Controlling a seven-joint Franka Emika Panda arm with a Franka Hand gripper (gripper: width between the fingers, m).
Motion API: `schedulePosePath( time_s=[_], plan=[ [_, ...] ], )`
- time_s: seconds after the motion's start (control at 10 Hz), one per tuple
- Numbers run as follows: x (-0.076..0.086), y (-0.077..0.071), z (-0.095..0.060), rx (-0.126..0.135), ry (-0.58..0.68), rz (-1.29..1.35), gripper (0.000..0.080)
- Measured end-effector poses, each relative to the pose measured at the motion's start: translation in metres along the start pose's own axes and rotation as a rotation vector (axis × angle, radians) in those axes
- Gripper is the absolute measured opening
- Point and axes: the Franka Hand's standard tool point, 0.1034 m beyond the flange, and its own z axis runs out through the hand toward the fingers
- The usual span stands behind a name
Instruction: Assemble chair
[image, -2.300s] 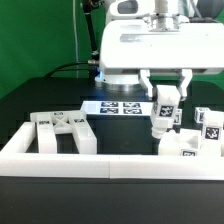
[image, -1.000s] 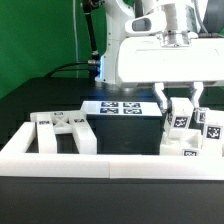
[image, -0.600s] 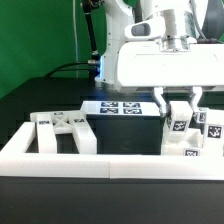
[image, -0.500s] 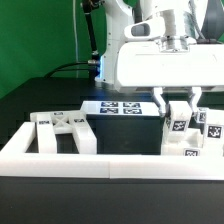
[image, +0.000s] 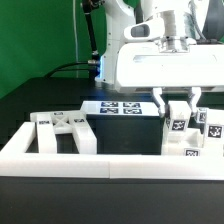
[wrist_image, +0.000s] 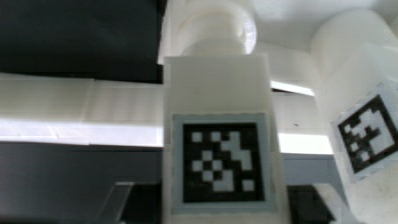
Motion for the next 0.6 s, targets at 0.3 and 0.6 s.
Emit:
schedulePosePath(
  time_s=[0.3,0.6],
  plan=[
    [-0.0015,-0.0013,-0.0001,-0.01,-0.028,0.038,0.0294],
    [-0.0013,-0.0008,0.0005,-0.009,-0.036,0.038,0.0295]
  ],
)
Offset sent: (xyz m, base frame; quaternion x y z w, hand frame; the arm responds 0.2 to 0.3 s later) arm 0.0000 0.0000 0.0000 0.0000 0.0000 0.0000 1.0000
